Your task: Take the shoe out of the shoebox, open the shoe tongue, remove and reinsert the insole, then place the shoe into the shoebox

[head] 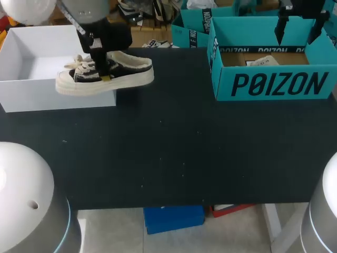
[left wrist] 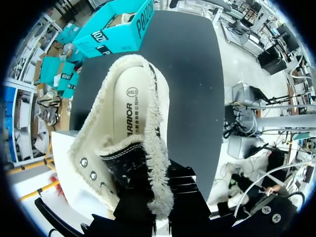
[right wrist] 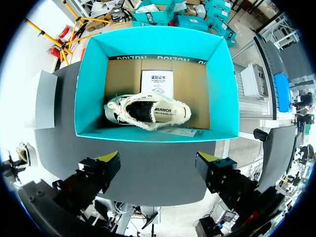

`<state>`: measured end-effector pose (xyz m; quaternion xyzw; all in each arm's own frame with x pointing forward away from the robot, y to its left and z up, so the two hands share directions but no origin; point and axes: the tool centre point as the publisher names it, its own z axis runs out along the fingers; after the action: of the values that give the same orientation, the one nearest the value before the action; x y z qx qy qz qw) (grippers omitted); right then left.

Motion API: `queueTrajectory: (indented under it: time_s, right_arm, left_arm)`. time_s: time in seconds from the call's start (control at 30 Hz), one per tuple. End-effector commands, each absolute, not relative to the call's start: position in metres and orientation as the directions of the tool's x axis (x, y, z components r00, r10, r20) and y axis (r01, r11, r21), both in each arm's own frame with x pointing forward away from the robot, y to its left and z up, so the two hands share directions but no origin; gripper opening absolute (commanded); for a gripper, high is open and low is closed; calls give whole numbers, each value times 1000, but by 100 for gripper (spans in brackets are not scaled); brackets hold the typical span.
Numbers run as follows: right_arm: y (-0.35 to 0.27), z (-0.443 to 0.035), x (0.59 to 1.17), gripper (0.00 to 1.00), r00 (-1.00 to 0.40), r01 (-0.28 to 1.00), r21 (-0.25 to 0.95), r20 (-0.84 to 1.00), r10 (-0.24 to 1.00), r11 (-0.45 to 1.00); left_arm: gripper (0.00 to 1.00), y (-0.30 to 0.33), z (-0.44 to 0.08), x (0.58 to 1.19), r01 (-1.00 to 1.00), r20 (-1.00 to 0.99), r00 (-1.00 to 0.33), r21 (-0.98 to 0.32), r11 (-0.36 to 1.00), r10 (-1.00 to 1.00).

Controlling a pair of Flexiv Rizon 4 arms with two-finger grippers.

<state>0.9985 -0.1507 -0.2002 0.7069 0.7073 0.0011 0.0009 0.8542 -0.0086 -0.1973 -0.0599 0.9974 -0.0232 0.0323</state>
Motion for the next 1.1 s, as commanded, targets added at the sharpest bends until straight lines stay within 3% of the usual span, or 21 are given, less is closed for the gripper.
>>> queueTrajectory:
  time_s: [0.03,0.57,0.83,1.1]
  right_arm:
    - [-150,-200,999,100,0,1000,1,0,1000,0]
    - [-150,-200,999,100,0,1000,1,0,1000,0]
    - [-150,-200,999,100,0,1000,1,0,1000,0]
    - [-150,-200,999,100,0,1000,1,0,1000,0]
  left_arm:
    - [0,-11,-218,847,-82,-617,-779,-83,993,-116]
    - [0,-55,-271,862,55,-557,-831,-92,994,-5]
    - [0,-78,-273,871,103,-395,-917,-104,989,54]
    - [0,-90,-273,874,126,-401,-913,-92,988,79]
